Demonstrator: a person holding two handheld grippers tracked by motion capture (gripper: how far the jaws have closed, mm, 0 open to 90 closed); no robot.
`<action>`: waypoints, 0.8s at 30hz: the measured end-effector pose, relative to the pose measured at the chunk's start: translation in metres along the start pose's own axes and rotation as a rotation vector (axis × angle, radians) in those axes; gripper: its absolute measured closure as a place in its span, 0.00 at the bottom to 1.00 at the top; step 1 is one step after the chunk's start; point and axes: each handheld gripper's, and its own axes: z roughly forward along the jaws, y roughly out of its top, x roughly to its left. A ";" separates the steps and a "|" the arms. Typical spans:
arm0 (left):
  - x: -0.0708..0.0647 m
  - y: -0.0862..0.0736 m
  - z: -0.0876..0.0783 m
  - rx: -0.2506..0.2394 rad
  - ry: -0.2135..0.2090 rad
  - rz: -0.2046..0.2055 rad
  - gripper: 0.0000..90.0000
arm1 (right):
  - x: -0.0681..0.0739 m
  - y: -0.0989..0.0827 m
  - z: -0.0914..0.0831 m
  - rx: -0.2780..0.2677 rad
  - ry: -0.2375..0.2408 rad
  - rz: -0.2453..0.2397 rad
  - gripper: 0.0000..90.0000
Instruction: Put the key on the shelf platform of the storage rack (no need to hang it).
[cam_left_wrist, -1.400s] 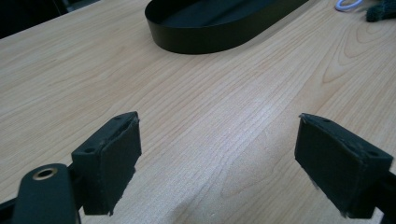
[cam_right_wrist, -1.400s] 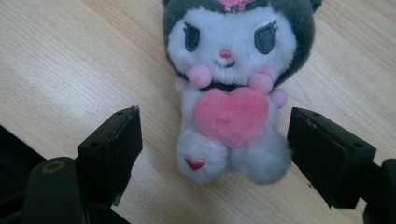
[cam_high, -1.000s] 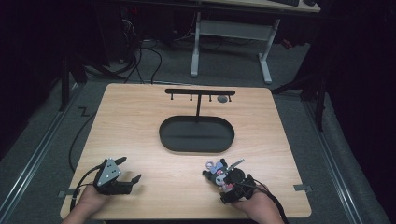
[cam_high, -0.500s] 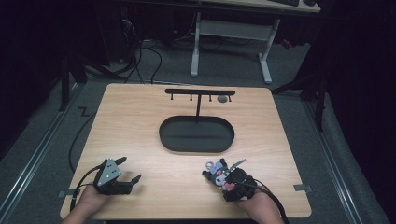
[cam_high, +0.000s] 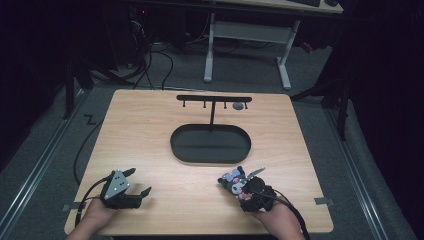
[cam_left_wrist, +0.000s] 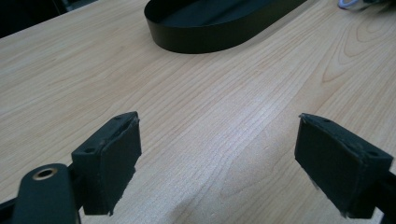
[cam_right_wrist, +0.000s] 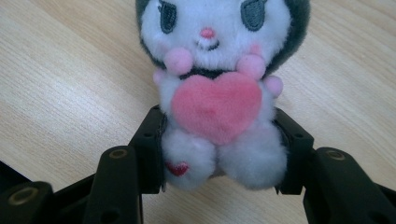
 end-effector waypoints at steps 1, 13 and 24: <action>0.000 0.000 0.000 0.000 0.000 0.001 0.17 | -0.001 0.000 -0.001 -0.005 0.003 0.004 0.53; 0.000 0.000 0.000 0.001 0.002 0.001 0.17 | -0.015 0.013 -0.012 -0.033 0.004 0.056 0.53; 0.000 0.000 0.000 0.001 0.001 0.000 0.17 | -0.025 0.034 -0.025 -0.064 0.008 0.100 0.53</action>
